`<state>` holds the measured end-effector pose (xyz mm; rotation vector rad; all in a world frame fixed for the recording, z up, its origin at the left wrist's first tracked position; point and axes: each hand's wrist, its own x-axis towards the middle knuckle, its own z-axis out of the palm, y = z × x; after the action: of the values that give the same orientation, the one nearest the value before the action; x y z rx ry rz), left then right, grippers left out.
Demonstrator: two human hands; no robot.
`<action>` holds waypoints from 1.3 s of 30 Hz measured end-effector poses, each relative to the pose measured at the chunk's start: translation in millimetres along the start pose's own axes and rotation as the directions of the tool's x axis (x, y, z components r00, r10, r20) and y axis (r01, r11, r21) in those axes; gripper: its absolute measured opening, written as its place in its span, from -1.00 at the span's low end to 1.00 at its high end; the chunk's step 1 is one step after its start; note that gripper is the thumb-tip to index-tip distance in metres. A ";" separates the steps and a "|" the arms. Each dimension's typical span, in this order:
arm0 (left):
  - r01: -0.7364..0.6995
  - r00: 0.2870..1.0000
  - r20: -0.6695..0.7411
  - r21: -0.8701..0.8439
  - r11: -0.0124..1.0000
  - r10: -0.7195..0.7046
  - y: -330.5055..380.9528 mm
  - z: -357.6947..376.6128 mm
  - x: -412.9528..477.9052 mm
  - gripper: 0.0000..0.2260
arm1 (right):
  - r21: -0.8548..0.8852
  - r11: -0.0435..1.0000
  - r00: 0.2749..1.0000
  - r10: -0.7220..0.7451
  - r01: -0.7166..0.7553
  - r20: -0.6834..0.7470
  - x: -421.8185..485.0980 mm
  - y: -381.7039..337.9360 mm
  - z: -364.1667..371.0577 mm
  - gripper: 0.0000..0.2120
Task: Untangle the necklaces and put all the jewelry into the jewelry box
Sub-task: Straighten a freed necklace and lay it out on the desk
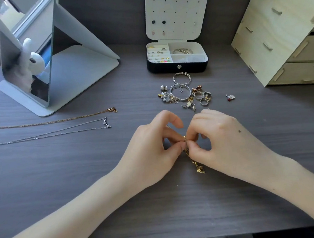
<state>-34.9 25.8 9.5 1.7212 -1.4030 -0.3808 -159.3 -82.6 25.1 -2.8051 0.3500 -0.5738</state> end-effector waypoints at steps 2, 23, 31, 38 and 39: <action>-0.033 0.999 -0.018 0.012 0.999 0.033 0.7 -0.6 -0.3 -0.75 | 0.105 0.991 0.996 0.079 -0.084 0.053 0.0 -0.1 -3.0 -0.85; 0.016 0.999 0.031 -0.207 0.978 -0.010 -3.3 -4.6 2.2 -0.88 | 0.434 0.780 0.869 0.273 -0.450 0.412 7.7 5.8 -21.6 -0.89; 0.060 0.997 0.068 -0.289 0.956 -0.042 -10.4 -3.6 2.6 -0.92 | 0.536 0.647 0.831 0.317 -0.542 0.458 8.2 9.8 -28.3 -0.80; 0.083 0.988 0.151 -0.309 0.948 -0.037 -6.8 -3.5 1.8 -0.91 | 0.646 0.497 0.815 0.344 -0.579 0.466 9.9 7.7 -24.2 -0.87; 0.089 0.986 0.161 -0.313 0.946 -0.040 -6.2 -3.5 1.6 -0.92 | 0.652 0.497 0.820 0.342 -0.572 0.459 10.0 8.2 -23.5 -0.85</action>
<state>-28.0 25.8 7.3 1.4979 -1.3101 -0.7487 -161.6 -97.8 47.1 -1.7810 0.6050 -0.1261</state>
